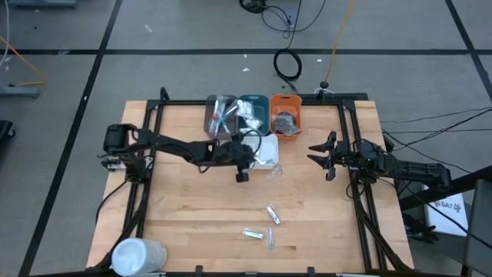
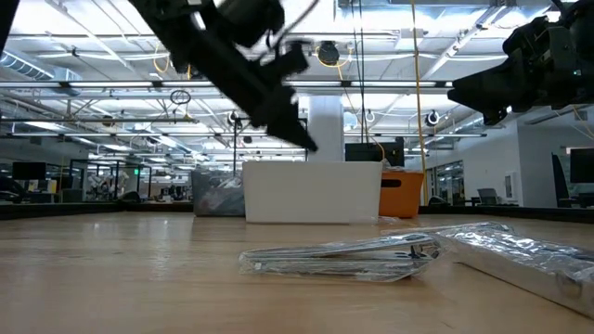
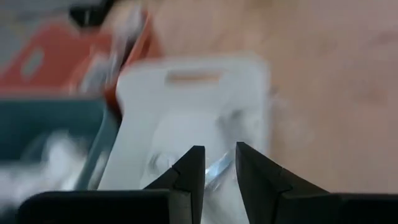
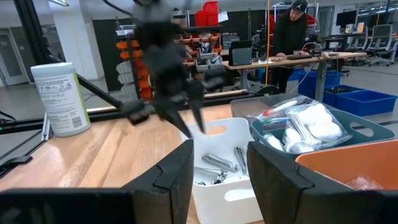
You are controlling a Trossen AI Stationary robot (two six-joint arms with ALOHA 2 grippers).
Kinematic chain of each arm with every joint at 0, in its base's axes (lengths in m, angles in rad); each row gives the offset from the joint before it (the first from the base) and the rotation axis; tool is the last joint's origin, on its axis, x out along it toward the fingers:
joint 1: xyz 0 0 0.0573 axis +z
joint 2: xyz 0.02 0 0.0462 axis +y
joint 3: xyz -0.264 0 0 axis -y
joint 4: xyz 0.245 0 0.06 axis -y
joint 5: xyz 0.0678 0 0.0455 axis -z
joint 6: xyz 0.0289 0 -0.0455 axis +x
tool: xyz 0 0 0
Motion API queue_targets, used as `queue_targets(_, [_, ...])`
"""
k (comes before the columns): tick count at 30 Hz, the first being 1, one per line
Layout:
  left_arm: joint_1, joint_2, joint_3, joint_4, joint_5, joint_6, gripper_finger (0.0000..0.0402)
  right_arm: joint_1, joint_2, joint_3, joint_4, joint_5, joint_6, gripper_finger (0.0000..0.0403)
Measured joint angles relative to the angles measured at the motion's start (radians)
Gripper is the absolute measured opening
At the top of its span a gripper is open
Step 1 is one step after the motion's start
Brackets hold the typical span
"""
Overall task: Pick & Place Travel size toiletries
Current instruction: Put the silver nail cutter into the white bin
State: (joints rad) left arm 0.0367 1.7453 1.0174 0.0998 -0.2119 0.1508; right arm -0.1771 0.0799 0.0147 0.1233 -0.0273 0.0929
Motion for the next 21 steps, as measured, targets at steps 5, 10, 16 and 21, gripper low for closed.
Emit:
queue_targets(5, [-0.088, -0.071, 0.037, 0.0, 0.001, -0.001, 0.009, 0.0, 0.0, 0.0, 0.0, 0.0, 0.0, 0.0141])
queue_targets(10, [-0.211, -0.088, 0.136, -0.116, 0.002, -0.058, 0.0091, 0.0, 0.0, 0.0, 0.0, 0.0, 0.0, 0.0141])
queue_targets(16, [-0.377, 0.057, 0.41, -0.515, -0.128, -0.068, 0.0118, 0.0, 0.0, 0.0, 0.0, 0.0, 0.0, 0.0141])
queue_targets(21, [-0.448, 0.21, 0.581, -0.663, -0.185, -0.176, 0.0164, 0.0, 0.0, 0.0, 0.0, 0.0, 0.0, 0.0141])
